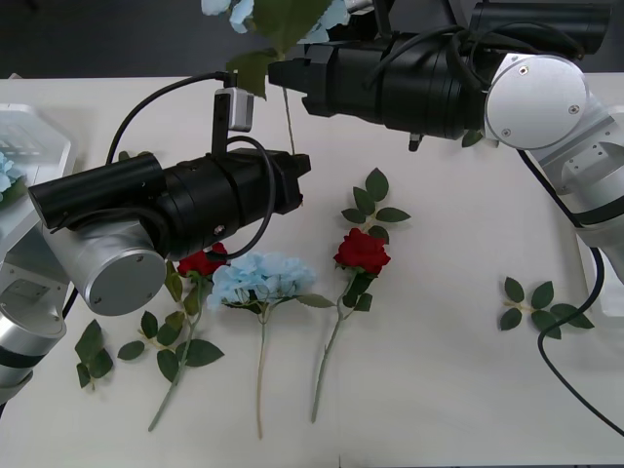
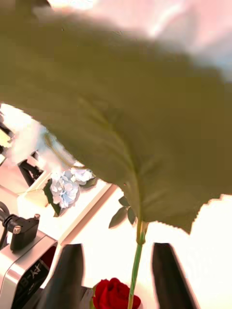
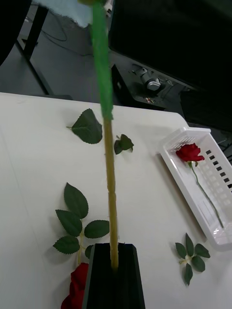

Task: Place the red flowers into the right box and the blue flowers into the left box. If a person shows an open palm, hand one flower to the person first, then continue sorting.

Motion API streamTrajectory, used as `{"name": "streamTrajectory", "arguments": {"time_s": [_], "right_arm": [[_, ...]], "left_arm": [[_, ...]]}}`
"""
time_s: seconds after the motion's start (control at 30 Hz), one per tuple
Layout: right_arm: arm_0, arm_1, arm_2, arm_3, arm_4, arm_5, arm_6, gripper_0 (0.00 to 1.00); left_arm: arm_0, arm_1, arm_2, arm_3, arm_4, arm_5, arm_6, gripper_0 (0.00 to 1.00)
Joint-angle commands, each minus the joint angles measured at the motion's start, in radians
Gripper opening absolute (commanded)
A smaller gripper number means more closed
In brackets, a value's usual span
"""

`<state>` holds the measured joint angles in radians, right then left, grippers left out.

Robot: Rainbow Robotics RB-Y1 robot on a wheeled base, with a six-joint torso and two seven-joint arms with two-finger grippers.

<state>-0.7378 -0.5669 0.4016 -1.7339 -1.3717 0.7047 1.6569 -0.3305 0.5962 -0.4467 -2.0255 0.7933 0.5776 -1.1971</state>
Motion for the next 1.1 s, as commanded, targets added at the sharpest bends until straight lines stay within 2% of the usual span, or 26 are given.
{"name": "streamTrajectory", "arguments": {"time_s": [0.03,0.2,0.33,0.53,0.67,0.9,1.1], "right_arm": [[-0.032,0.015,0.008,-0.015,-0.007,-0.017,-0.011,1.0],[-0.032,0.009,0.008,-0.015,0.0,-0.013,-0.011,1.0],[-0.032,-0.001,0.008,-0.015,0.011,0.018,-0.013,1.0],[-0.003,-0.028,0.008,-0.015,0.014,0.11,-0.031,1.0],[0.031,-0.057,0.008,-0.019,0.045,0.21,-0.097,1.0],[0.097,-0.103,0.008,-0.098,0.206,0.412,-0.313,1.0],[0.196,-0.137,0.008,-0.237,0.347,0.572,-0.566,1.0]], "left_arm": [[-0.039,0.005,0.025,-0.009,-0.019,-0.015,-0.053,0.0],[-0.033,0.111,0.068,-0.009,-0.002,-0.005,-0.039,0.0],[0.039,0.209,0.157,-0.009,0.057,0.025,-0.026,0.0],[0.139,0.277,0.395,-0.009,0.176,0.272,-0.044,0.0],[0.199,0.281,0.64,-0.01,0.192,0.556,-0.059,0.0],[0.329,0.289,0.962,-0.009,0.207,0.791,-0.24,0.0],[0.455,0.356,1.08,0.057,0.182,0.831,-0.403,0.0]]}}
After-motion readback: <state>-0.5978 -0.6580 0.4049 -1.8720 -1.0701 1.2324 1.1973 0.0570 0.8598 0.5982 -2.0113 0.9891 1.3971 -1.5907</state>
